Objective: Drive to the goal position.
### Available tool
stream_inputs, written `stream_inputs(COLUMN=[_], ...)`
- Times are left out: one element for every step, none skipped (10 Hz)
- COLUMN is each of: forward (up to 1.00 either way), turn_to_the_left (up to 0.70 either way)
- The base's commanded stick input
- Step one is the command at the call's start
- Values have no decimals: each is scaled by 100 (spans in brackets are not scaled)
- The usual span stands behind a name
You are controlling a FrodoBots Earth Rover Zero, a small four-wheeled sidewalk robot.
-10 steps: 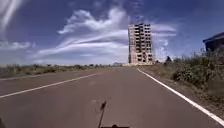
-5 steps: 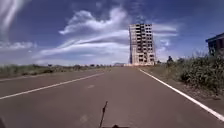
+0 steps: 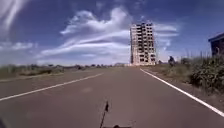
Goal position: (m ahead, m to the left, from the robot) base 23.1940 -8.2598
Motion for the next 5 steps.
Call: stream_inputs(forward=[100, 100, 100, 100, 100], turn_to_the_left=[0, 0, 0, 0, 0])
